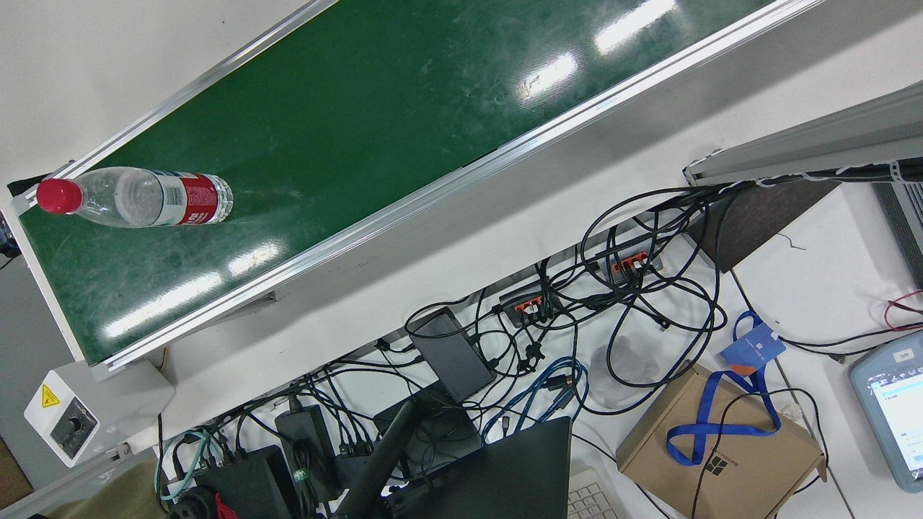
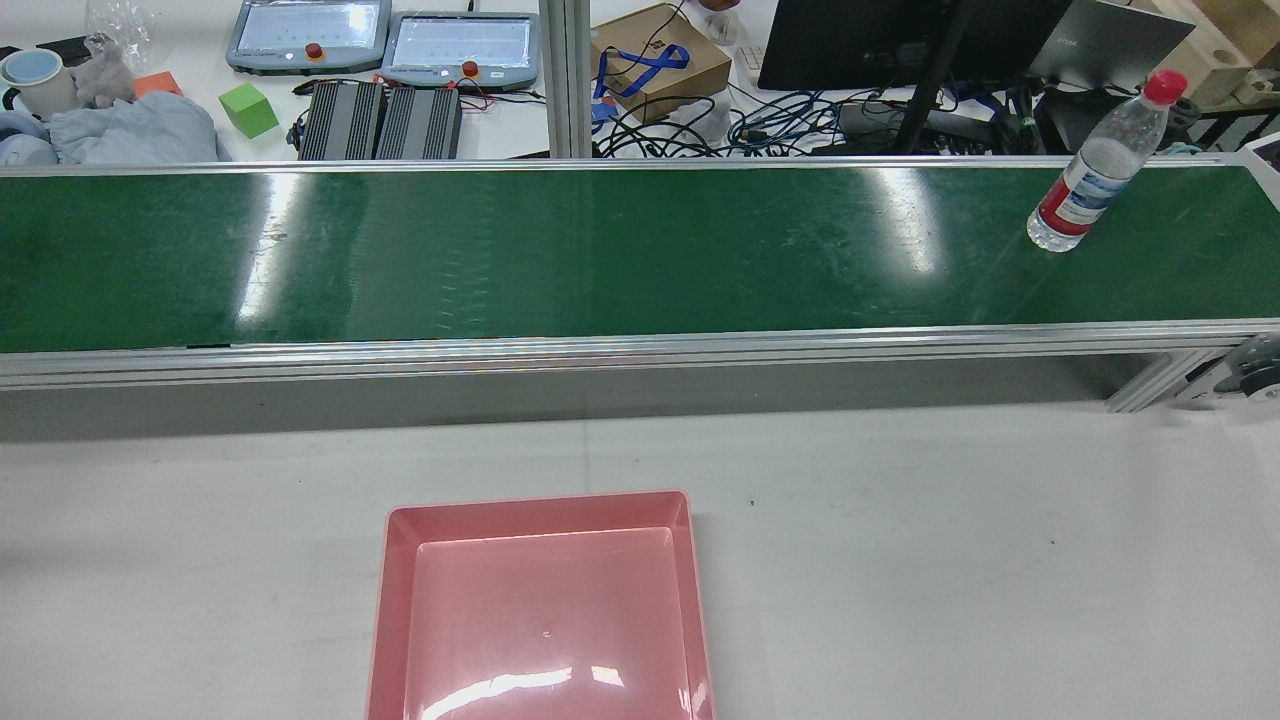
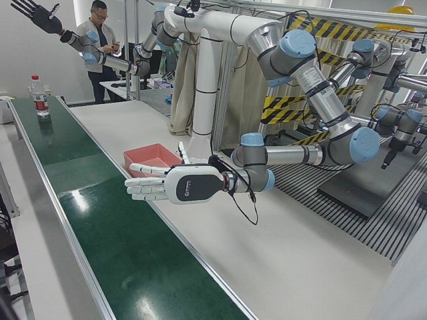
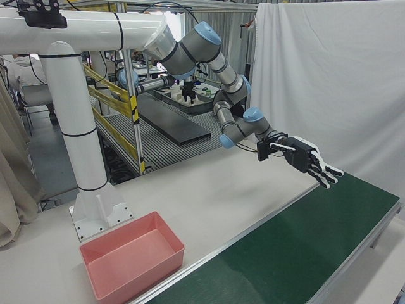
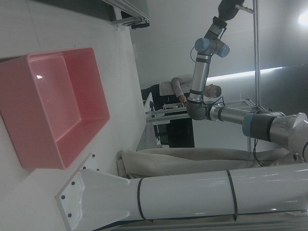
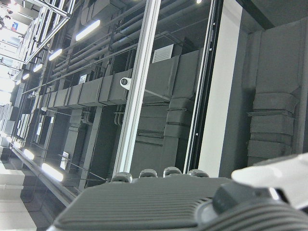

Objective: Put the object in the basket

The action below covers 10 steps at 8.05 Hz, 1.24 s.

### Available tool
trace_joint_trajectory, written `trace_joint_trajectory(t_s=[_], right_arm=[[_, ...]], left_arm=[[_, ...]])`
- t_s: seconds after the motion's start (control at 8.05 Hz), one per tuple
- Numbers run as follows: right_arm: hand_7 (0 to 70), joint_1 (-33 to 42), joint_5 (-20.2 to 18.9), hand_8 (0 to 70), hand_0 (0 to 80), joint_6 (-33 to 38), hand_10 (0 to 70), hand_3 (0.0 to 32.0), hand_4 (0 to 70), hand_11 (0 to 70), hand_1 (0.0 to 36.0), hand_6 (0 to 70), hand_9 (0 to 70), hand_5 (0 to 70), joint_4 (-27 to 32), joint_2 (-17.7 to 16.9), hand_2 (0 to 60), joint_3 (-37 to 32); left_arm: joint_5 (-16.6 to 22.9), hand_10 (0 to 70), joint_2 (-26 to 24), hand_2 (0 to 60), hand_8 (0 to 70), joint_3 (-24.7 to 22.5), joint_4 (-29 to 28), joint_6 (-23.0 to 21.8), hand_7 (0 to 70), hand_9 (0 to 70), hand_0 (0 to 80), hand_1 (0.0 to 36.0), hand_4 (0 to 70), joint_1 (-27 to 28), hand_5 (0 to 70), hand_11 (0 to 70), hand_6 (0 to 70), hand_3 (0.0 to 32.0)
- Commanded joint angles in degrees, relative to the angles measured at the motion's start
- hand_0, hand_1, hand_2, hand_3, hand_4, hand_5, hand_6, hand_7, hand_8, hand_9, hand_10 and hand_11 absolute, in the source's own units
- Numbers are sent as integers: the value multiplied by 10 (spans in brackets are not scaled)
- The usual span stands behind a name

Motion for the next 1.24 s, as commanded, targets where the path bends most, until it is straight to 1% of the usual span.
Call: trace_joint_trajectory(t_s=[0.0, 0.5, 0.62, 0.75, 0.87, 1.12], right_arm=[[0, 0, 0, 0, 0, 1, 0, 0, 0, 0, 0, 0, 0, 0, 0, 0, 0, 0], [0, 1, -1, 0, 0, 0, 0, 0, 0, 0, 0, 0, 0, 0, -1, 0, 0, 2], [0, 1, -1, 0, 0, -1, 0, 0, 0, 0, 0, 0, 0, 0, 0, 0, 0, 2], [0, 1, 0, 0, 0, -3, 0, 0, 0, 0, 0, 0, 0, 0, 0, 0, 0, 4], [0, 3, -1, 0, 0, -3, 0, 0, 0, 0, 0, 0, 0, 0, -1, 0, 0, 6], [0, 3, -1, 0, 0, -3, 0, 0, 0, 0, 0, 0, 0, 0, -1, 0, 0, 5]], left_arm=[[-1, 64, 0, 0, 33, -3, 1, 0, 0, 71, 453, 49, 207, 0, 125, 100, 3, 0], [-1, 62, 1, 0, 32, -5, 1, -2, 0, 70, 453, 48, 208, -1, 125, 97, 1, 0], [-1, 70, 1, 2, 43, -21, 12, -1, 0, 78, 463, 72, 222, 0, 134, 111, 9, 0], [-1, 71, 4, 1, 43, -28, 13, -2, 0, 78, 461, 68, 219, -2, 133, 110, 8, 0], [1, 70, 6, 24, 44, -31, 13, 0, 0, 78, 455, 66, 212, -2, 130, 109, 7, 0], [1, 68, 5, 23, 43, -38, 17, -2, 0, 77, 464, 75, 223, -2, 135, 107, 7, 0]])
